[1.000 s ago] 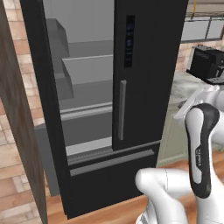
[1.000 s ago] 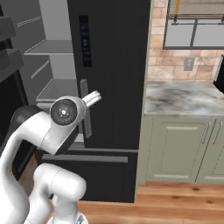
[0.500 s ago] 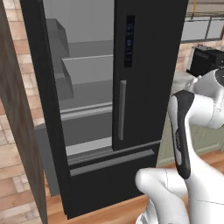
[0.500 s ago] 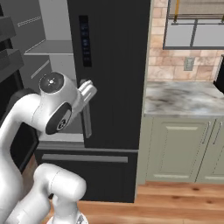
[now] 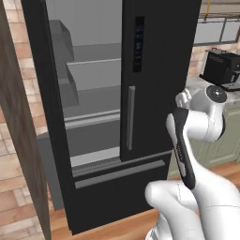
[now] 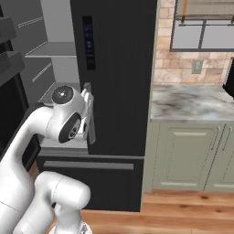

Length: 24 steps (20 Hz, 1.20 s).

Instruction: Place one of the steaks on the plate and the other in the bowl. Then place the bowl in the fridge.

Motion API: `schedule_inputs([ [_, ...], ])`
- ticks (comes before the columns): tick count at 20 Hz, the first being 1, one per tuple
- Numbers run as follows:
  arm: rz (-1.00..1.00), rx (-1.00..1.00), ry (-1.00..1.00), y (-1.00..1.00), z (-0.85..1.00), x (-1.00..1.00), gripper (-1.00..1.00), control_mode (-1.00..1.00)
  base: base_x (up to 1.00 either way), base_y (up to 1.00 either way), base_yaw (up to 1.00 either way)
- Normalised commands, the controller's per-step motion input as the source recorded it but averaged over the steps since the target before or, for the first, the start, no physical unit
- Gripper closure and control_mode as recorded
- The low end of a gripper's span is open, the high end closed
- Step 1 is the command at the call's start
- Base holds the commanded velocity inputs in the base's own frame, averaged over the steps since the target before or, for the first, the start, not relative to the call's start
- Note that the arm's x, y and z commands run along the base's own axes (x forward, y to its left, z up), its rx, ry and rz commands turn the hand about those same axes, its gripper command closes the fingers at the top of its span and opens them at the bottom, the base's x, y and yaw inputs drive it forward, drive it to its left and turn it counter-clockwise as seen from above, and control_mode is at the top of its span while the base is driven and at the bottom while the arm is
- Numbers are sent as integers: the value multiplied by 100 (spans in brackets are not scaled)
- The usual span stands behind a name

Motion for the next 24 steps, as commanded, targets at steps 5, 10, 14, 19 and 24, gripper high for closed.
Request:
schedule_inputs([
  [5, 52, -46, 24, 5, -6, 39, 100, -100, 0, 0, 0],
  [10, 55, -41, 3, 14, -16, 46, 100, -100, 0, 0, 0],
  [14, 60, -29, -11, 36, -22, 43, 100, -100, 0, 0, 0],
  [19, 55, -21, -25, 42, -25, 37, 100, -100, 0, 0, 0],
  [24, 42, -24, -7, 43, -4, 30, -100, -100, 0, 0, 0],
])
